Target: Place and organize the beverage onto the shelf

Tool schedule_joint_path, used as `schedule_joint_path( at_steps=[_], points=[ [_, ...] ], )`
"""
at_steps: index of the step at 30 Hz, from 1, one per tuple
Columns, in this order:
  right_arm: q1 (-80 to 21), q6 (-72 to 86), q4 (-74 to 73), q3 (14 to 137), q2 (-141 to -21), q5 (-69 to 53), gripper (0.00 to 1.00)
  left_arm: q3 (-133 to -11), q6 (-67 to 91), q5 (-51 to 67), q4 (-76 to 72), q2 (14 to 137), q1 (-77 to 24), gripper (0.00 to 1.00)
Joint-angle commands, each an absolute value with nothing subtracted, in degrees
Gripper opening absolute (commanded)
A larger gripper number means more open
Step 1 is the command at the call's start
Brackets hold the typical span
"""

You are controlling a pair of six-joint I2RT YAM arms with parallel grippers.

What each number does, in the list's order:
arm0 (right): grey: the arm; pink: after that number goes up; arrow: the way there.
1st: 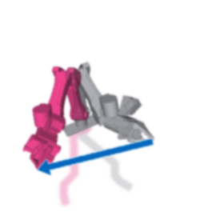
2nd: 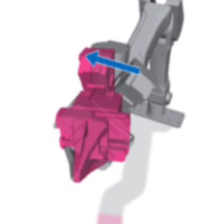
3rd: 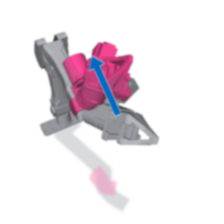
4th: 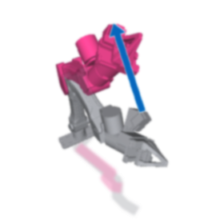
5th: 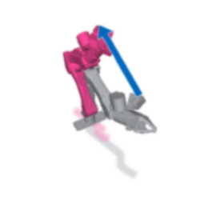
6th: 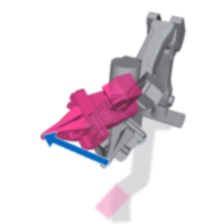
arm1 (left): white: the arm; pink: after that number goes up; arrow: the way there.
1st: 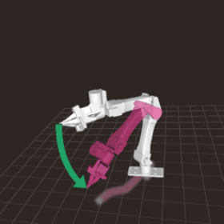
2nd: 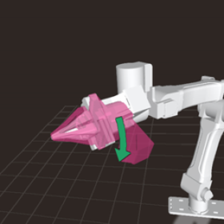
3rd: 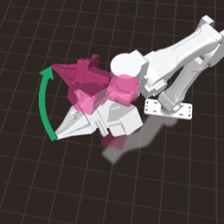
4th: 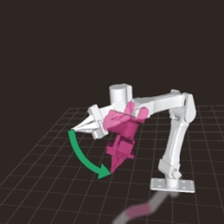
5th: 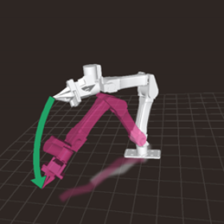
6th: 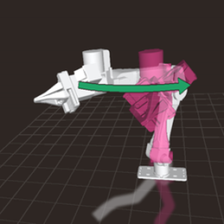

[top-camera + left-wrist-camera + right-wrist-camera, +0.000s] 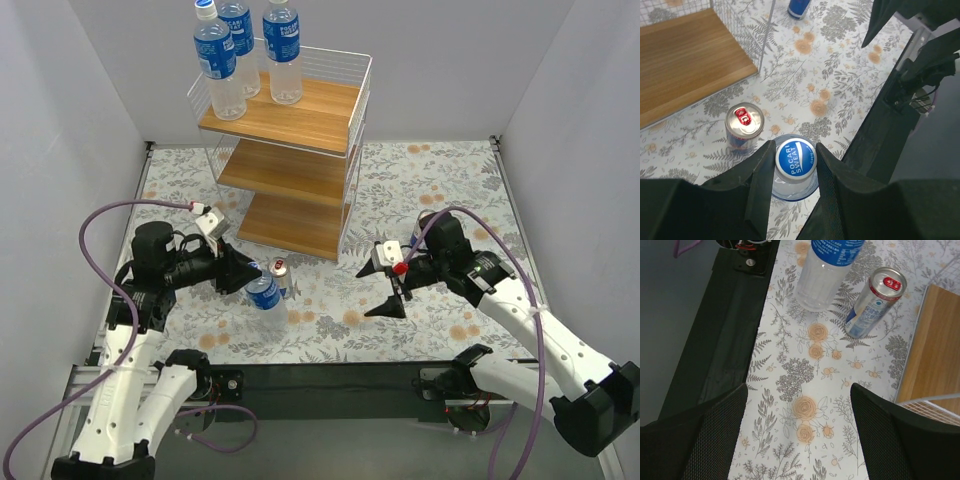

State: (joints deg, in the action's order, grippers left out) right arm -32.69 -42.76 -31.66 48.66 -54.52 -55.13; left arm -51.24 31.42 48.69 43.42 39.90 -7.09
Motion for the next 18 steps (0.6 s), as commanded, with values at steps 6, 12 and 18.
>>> schedule_joint_path(
  at_steps=[6, 12, 18],
  points=[
    [-37.7, -34.91, -21.2, 49.13, -56.78, -51.16, 0.89, -52.12, 39.19, 43.63, 28.92, 43.85, -22.01, 0.0],
    [-37.79, -24.62, -14.77, 46.15, -55.2, -46.06, 0.89, -54.22, 41.3, 31.05, 22.43, 51.14, -37.5, 0.0],
    [-37.79, -16.98, -11.25, 40.53, -53.0, -44.38, 0.9, -57.74, 42.45, 26.81, 16.01, 58.79, -44.28, 0.0]
  ],
)
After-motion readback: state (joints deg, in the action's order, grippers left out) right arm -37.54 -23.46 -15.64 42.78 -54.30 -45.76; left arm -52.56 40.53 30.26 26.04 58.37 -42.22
